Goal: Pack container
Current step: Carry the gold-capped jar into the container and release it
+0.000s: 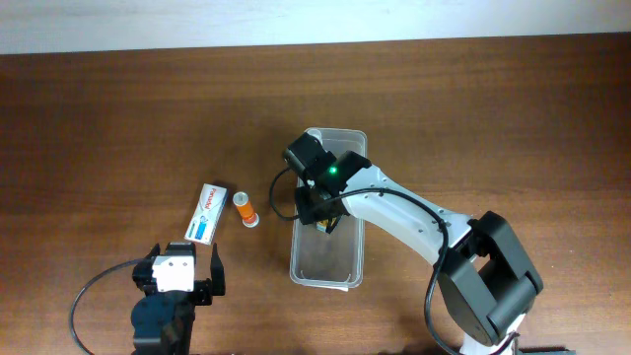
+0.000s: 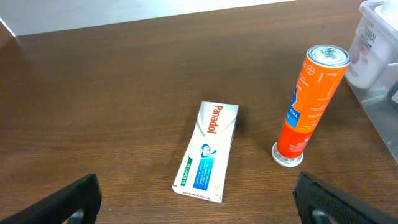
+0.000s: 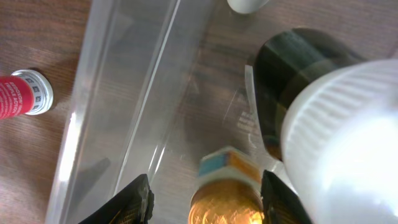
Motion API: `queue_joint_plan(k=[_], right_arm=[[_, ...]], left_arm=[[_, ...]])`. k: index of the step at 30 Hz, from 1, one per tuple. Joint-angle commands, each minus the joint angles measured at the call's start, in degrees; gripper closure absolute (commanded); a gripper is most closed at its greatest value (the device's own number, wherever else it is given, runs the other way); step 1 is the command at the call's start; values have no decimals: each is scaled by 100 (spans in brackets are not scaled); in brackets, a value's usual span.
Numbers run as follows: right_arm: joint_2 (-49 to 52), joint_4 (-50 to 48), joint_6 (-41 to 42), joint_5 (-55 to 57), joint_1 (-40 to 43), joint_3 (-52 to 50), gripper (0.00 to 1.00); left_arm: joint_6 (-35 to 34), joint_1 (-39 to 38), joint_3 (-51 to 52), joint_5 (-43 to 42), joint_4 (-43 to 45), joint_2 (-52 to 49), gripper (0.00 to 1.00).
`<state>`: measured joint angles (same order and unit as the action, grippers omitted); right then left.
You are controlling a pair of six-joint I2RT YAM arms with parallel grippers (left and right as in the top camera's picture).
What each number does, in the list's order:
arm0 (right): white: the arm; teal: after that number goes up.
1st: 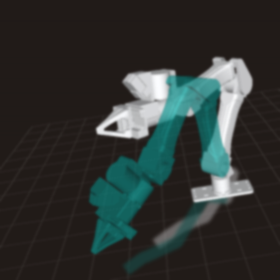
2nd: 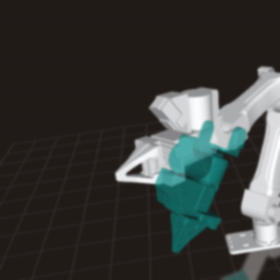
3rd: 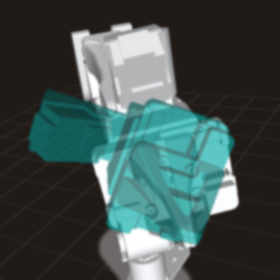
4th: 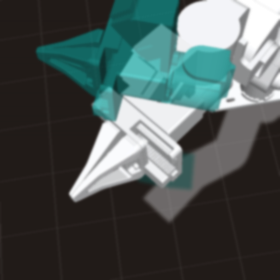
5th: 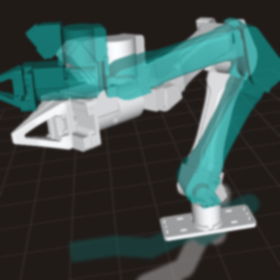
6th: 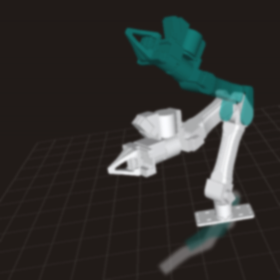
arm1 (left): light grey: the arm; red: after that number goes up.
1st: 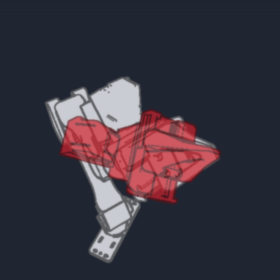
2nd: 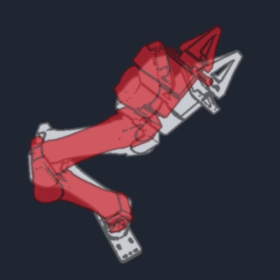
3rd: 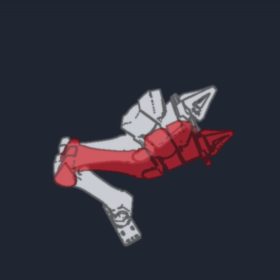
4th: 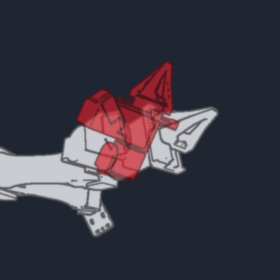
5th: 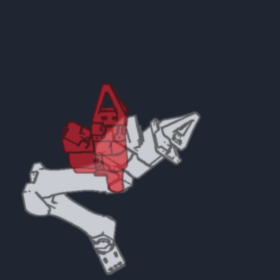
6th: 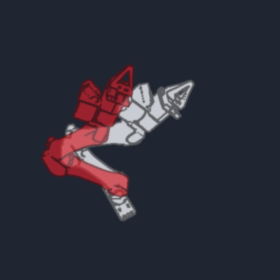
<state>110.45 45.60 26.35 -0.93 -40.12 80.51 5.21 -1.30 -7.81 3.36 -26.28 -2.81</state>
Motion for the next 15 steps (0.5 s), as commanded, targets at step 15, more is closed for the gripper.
queue_joint_plan(k=[15], right_arm=[[-1655, 1126, -367, -144, -44, 588, 49]], left_arm=[[111, 35, 24, -61, 13, 52, 0]])
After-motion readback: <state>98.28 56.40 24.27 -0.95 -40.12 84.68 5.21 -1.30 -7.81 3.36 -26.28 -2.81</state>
